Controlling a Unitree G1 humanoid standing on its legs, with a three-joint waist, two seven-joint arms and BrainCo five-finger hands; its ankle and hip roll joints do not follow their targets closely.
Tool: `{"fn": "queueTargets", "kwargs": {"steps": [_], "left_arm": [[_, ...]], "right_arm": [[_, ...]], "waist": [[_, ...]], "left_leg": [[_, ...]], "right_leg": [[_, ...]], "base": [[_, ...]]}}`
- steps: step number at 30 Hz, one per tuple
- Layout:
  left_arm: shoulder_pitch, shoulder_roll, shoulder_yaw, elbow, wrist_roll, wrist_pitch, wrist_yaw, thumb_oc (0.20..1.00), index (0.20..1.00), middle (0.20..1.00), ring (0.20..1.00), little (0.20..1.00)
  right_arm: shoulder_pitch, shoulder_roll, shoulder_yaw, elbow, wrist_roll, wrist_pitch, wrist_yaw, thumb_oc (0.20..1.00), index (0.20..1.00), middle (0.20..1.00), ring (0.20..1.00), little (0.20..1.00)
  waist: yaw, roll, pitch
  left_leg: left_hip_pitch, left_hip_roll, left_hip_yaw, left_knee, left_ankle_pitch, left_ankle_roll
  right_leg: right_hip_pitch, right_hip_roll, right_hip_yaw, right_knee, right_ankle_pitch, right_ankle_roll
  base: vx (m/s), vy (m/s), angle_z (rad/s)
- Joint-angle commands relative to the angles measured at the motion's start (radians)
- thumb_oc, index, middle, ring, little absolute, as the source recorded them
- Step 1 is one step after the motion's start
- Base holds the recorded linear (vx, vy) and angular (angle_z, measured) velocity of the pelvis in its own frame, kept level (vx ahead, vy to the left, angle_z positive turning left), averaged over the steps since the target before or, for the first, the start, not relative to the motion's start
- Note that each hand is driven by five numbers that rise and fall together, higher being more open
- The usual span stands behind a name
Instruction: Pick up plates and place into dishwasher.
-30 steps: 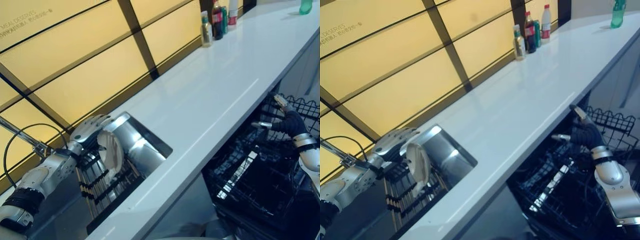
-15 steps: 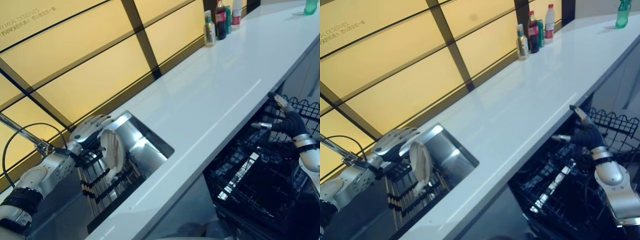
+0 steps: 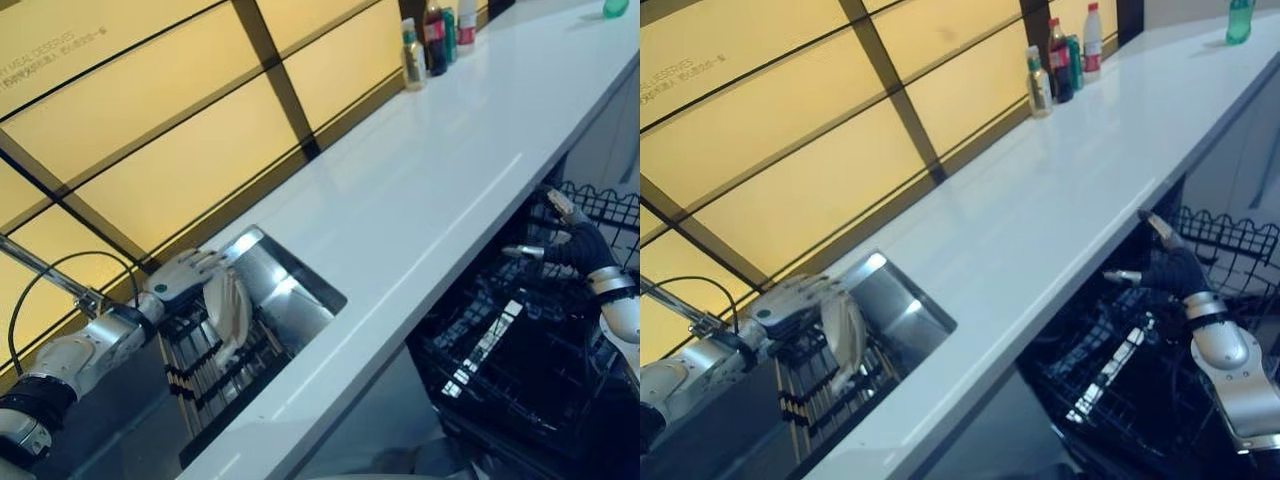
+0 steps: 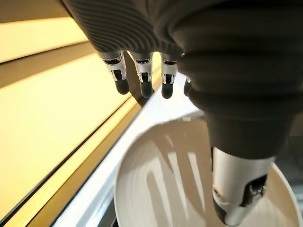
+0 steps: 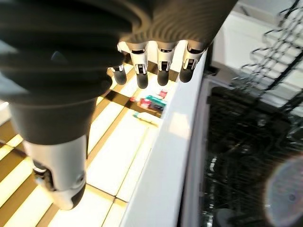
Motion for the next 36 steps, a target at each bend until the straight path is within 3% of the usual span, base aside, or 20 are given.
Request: {"fn": "queueTargets", "kwargs": {"steps": [1,15,21,23,24,36], "left_arm": [[-0.090,-0.015,0.038,0.081,0.011,0.050,0.048,1.000,1.000,1.000,1.000,1.000],[-0.058,-0.138,0.038,0.131,0.035,0.111,0.128,1.000,1.000,1.000,1.000,1.000],[-0.047,-0.182,0.032,0.153,0.020,0.141,0.082,1.000,1.000,1.000,1.000,1.000],[-0.043,-0.200,0.021,0.170,0.006,0.176,-0.009,0.325,0.325,0.325,0.325,0.325],[-0.035,-0.206,0.016,0.186,0.009,0.192,-0.039,0.200,0.200,0.200,0.200,0.200],[-0.028,-0.229,-0.034,0.261,0.022,0.192,-0.154,0.200,0.200,0.200,0.200,0.200]], "right_arm": [[-0.099,-0.041,0.027,-0.050,0.023,-0.031,0.006,1.000,1.000,1.000,1.000,1.000],[-0.070,-0.090,-0.030,-0.071,0.022,-0.013,0.063,1.000,1.000,1.000,1.000,1.000],[-0.051,-0.109,-0.067,-0.085,0.017,0.002,0.098,1.000,1.000,1.000,1.000,1.000],[-0.049,-0.111,-0.074,-0.093,0.012,0.009,0.110,1.000,1.000,1.000,1.000,1.000],[-0.053,-0.112,-0.076,-0.097,0.010,0.015,0.115,1.000,1.000,1.000,1.000,1.000],[-0.078,-0.100,-0.095,-0.115,-0.030,0.043,0.160,1.000,1.000,1.000,1.000,1.000]], "waist": [[-0.010,-0.043,-0.008],[-0.055,-0.005,0.032],[-0.067,0.011,0.040],[-0.070,0.016,0.044],[-0.072,0.017,0.047],[-0.077,0.032,0.068]], "left_leg": [[-0.022,-0.071,0.006,0.140,-0.158,0.017],[-0.036,-0.076,0.014,0.156,-0.129,0.004],[-0.038,-0.077,0.016,0.164,-0.121,0.000],[-0.041,-0.078,0.014,0.167,-0.116,-0.002],[-0.042,-0.077,0.012,0.167,-0.114,-0.002],[-0.058,-0.084,-0.002,0.171,-0.104,-0.007]], "right_leg": [[0.065,-0.027,0.027,-0.178,0.046,0.090],[0.037,-0.034,0.053,-0.141,0.037,0.079],[0.033,-0.042,0.054,-0.126,0.028,0.071],[0.033,-0.041,0.055,-0.123,0.026,0.068],[0.032,-0.040,0.056,-0.121,0.024,0.065],[0.036,-0.044,0.042,-0.128,0.021,0.050]], "base": [[0.04,0.019,-0.15],[0.07,0.008,-0.07],[0.08,0.021,-0.04],[0.06,0.024,-0.04],[0.03,0.021,-0.07],[0.00,0.040,-0.02]]}}
